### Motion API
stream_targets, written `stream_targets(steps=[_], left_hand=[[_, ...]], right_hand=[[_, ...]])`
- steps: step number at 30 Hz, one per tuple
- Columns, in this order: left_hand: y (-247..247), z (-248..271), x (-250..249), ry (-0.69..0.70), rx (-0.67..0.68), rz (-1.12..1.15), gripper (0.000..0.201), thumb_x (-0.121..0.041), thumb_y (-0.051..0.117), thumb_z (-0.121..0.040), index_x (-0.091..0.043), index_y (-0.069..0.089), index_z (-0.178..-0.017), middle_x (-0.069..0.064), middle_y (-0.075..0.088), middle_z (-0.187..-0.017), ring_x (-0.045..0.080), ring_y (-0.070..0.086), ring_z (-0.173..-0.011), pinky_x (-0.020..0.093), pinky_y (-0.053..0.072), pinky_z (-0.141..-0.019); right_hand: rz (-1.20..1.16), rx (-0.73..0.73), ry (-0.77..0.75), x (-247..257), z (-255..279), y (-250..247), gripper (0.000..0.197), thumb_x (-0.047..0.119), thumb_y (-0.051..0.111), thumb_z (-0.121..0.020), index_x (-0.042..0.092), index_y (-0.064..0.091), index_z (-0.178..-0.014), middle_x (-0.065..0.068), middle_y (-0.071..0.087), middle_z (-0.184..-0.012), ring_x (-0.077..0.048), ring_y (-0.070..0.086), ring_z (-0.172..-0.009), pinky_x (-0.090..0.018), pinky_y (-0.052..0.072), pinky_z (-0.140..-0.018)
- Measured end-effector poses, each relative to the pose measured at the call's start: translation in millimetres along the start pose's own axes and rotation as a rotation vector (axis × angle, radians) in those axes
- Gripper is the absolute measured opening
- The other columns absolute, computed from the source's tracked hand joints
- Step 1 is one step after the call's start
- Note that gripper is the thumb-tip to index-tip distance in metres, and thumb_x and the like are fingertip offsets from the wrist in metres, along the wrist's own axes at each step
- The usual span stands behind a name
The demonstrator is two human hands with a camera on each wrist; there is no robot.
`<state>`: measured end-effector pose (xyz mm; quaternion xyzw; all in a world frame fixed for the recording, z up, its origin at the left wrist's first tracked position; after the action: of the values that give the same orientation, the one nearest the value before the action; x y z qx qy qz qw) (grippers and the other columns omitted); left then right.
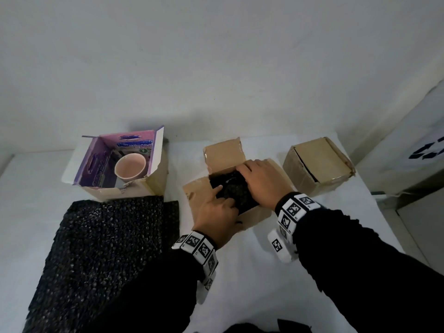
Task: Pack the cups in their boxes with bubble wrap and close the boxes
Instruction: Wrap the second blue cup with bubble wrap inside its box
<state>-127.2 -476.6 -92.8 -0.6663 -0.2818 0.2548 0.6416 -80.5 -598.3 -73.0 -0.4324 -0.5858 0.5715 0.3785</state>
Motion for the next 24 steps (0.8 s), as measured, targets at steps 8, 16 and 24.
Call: stream_targets(steps=[8, 16, 24], left_hand=[[-7.5, -8.0, 23.4, 0.027, 0.114, 0.118, 0.038, -0.060, 0.050, -0.084, -0.027, 0.068, -0.089, -0.011, 0.065, -0.088, 0.013, 0.061, -0.080, 0.029, 0.047, -0.064], [-7.3, -19.8, 51.7, -0.021, 0.056, 0.220, 0.072, -0.075, 0.050, -0.069, -0.030, 0.051, -0.125, -0.011, 0.048, -0.136, 0.012, 0.043, -0.123, 0.034, 0.032, -0.105], [9.1, -54.9, 53.3, -0.077, 0.197, 0.065, 0.073, -0.052, 0.016, -0.082, -0.025, 0.030, -0.147, -0.006, 0.046, -0.144, 0.020, 0.037, -0.127, 0.038, 0.022, -0.102]], right_hand=[[0.001, 0.124, 0.199, 7.8, 13.6, 17.8, 0.042, 0.017, 0.046, -0.081, 0.017, 0.047, -0.123, -0.004, 0.058, -0.124, -0.029, 0.025, -0.133, -0.045, 0.011, -0.094], [0.095, -0.062, 0.215, 6.9, 28.5, 7.2, 0.014, 0.021, 0.053, -0.077, 0.016, 0.059, -0.088, -0.006, 0.066, -0.090, -0.031, 0.047, -0.097, -0.042, 0.027, -0.078], [-0.017, -0.061, 0.302, 11.2, 33.4, 19.5, 0.017, 0.025, 0.046, -0.078, 0.018, 0.058, -0.086, -0.004, 0.068, -0.094, -0.033, 0.046, -0.117, -0.051, 0.013, -0.101]])
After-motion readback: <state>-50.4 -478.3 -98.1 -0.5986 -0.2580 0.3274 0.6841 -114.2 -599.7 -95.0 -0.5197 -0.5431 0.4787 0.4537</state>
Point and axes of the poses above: each hand's wrist, its own z-axis away from the middle knuckle, its own y-axis out of the palm, x = y × z, the point moved 5 cm from there along -z, towards the middle knuckle
